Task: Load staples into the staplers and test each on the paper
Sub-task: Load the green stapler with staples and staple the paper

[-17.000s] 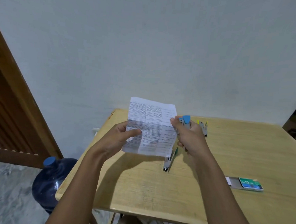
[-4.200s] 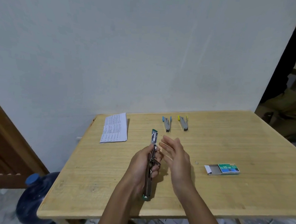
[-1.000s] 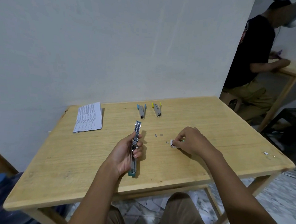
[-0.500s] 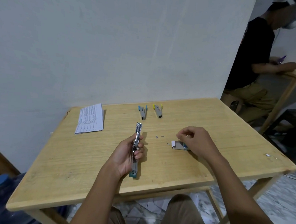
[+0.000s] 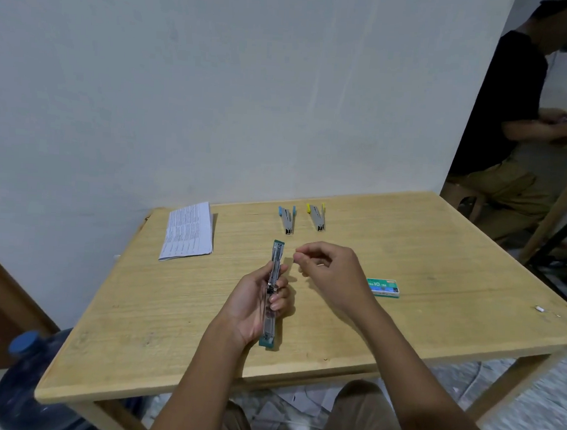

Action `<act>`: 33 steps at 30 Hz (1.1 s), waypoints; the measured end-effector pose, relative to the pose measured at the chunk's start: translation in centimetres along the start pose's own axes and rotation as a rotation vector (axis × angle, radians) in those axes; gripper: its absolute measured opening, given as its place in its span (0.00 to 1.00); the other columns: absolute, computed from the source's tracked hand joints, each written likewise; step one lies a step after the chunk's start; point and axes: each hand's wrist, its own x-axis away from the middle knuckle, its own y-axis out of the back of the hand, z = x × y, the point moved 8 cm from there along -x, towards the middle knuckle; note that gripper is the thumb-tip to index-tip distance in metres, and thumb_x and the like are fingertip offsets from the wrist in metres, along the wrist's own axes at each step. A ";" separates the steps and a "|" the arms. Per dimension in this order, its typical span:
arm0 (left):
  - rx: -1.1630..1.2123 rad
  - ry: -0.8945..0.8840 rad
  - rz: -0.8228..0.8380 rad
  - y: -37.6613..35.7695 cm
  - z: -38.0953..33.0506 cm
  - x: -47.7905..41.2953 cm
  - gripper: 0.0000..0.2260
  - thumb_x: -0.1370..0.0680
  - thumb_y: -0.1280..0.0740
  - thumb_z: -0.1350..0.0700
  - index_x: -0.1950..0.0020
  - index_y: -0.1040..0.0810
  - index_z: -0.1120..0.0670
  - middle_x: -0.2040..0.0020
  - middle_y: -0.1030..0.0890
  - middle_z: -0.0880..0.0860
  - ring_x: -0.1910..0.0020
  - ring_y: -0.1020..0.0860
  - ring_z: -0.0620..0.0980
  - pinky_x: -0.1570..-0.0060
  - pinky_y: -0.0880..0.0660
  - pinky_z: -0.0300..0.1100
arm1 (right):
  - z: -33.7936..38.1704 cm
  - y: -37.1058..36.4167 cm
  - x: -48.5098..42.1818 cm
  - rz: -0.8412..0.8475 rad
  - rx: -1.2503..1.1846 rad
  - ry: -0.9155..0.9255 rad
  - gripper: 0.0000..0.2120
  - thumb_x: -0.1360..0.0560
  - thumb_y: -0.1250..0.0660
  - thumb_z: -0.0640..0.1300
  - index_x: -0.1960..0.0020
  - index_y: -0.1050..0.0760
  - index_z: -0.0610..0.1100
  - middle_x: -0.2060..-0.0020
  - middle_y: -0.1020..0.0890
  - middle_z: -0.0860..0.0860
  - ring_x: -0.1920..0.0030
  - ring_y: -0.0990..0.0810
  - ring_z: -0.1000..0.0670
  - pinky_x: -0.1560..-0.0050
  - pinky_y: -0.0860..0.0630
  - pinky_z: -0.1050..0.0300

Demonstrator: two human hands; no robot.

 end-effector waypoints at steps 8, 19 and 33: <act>-0.126 0.035 0.008 0.6 0.0 -0.4 0.20 0.19 0.40 0.46 0.66 0.31 0.58 0.76 0.35 0.53 0.78 0.36 0.47 0.71 0.41 0.38 | -0.2 -2.4 0.0 -0.076 -0.003 0.099 0.03 0.27 0.26 0.41 0.53 0.16 0.46 0.59 0.14 0.54 0.56 0.16 0.57 0.51 0.19 0.58; -0.098 -0.001 -0.003 0.5 -0.2 -0.3 0.19 0.18 0.40 0.49 0.66 0.28 0.58 0.74 0.34 0.52 0.78 0.36 0.45 0.75 0.40 0.35 | -0.5 -3.2 0.0 -0.100 0.190 0.221 0.04 0.28 0.26 0.45 0.54 0.15 0.50 0.58 0.17 0.60 0.54 0.18 0.58 0.51 0.21 0.55; -0.085 -0.030 -0.059 0.3 -0.2 0.1 0.15 0.18 0.39 0.51 0.60 0.26 0.59 0.69 0.35 0.53 0.77 0.36 0.45 0.77 0.38 0.35 | -0.1 -3.4 0.1 -0.095 0.319 0.298 0.04 0.28 0.26 0.44 0.53 0.16 0.50 0.58 0.19 0.60 0.54 0.21 0.57 0.51 0.22 0.53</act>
